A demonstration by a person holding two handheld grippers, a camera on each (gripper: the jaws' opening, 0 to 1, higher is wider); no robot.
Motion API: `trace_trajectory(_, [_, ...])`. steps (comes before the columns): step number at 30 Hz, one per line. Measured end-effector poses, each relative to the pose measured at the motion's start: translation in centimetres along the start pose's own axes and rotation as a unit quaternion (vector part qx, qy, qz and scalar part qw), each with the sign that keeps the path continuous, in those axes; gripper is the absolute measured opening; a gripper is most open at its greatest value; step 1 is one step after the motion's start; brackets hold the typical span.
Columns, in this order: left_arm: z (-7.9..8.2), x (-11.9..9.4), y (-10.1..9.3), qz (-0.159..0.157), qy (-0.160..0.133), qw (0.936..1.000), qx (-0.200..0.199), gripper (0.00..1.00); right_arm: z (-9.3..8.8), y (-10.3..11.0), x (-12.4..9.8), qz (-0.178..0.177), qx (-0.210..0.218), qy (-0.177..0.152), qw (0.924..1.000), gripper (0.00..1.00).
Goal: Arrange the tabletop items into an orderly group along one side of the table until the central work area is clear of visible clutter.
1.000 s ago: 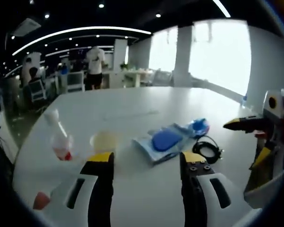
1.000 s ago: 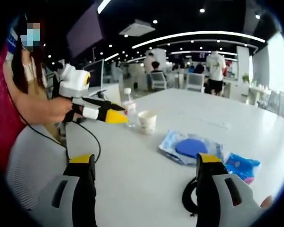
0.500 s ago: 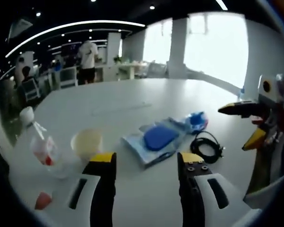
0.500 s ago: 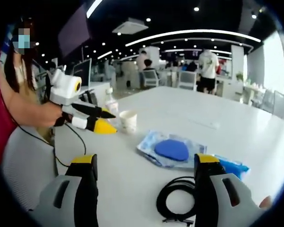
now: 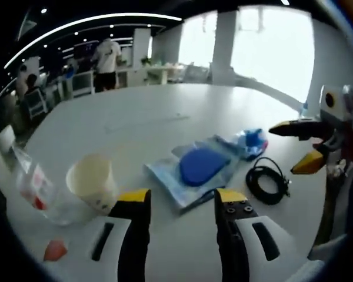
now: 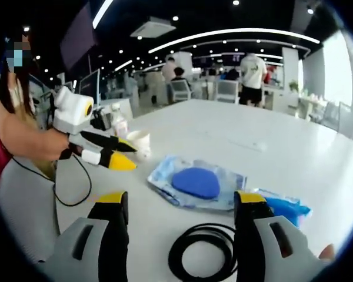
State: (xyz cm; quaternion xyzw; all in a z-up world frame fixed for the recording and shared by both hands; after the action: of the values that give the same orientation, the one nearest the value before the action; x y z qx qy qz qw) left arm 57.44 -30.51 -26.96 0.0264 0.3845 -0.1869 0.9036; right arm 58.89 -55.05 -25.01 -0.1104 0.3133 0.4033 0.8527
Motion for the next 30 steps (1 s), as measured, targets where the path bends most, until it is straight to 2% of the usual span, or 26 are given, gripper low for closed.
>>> trace_trajectory(8, [0.6,1.9,0.4,0.006,0.013,0.9999,-0.001,0.37,0.3,-2.1,2.0,-0.011,0.004,0.015,0.9998,0.65])
trace_trajectory(12, [0.5,2.7,0.5,0.005,0.02,0.9998,-0.005,0.35,0.5,-2.8,3.1,-0.012,0.007,0.026,0.9996,0.59])
trace_trajectory(15, [0.4,3.2,0.6,0.004,0.025,0.9996,-0.009,0.34,0.3,-3.7,4.1,-0.022,0.015,0.038,0.9989,0.57])
trace_trajectory(22, [0.2,4.3,0.6,-0.001,0.036,0.9992,-0.018,0.3,0.0,-4.6,5.6,-0.046,0.018,0.07,0.9963,0.44])
trace_trajectory(25, [0.2,4.6,0.6,-0.001,0.04,0.9991,-0.018,0.29,-0.1,-5.1,5.8,-0.07,0.029,0.082,0.9938,0.42])
trace_trajectory(30, [0.3,5.1,0.5,0.0,0.045,0.9988,-0.021,0.28,-0.6,-5.8,6.6,-0.085,0.057,0.104,0.9893,0.36])
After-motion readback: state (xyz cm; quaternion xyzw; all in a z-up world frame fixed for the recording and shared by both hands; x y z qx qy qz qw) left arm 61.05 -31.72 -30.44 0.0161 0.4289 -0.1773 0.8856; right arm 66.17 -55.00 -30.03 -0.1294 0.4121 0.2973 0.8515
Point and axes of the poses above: the point that each gripper's makers call its tool centre point, and the gripper's own axes: x roughly forward along the fingers, y roughly to its left, z roughly out of its top, the point moved 9 cm from there along -x, roughly backward along the fingers, and after that the axes turned 12 degrees about y, right-handed, at the moved point
